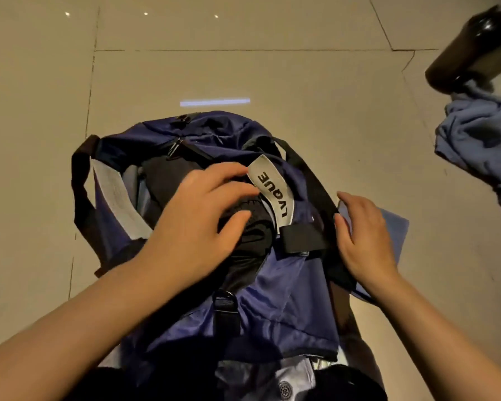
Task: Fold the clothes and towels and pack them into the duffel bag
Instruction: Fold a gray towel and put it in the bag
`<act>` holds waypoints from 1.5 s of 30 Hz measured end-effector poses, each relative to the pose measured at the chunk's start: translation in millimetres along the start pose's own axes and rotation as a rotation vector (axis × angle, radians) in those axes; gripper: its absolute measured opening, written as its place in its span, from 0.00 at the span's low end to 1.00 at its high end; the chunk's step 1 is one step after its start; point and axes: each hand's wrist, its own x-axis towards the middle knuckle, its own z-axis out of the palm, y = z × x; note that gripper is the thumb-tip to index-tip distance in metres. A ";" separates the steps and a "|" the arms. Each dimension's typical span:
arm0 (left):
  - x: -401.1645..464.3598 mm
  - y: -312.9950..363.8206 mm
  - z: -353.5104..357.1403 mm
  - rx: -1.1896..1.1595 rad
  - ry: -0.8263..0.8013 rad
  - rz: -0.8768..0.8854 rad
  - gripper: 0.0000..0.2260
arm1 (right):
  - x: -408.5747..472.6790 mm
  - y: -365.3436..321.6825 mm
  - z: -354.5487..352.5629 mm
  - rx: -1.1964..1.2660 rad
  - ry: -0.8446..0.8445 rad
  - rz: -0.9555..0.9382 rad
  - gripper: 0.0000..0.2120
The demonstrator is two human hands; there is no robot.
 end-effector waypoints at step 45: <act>-29.7 141.1 262.3 -0.236 -0.175 0.291 0.15 | -109.8 157.0 -35.8 0.313 -0.193 0.451 0.25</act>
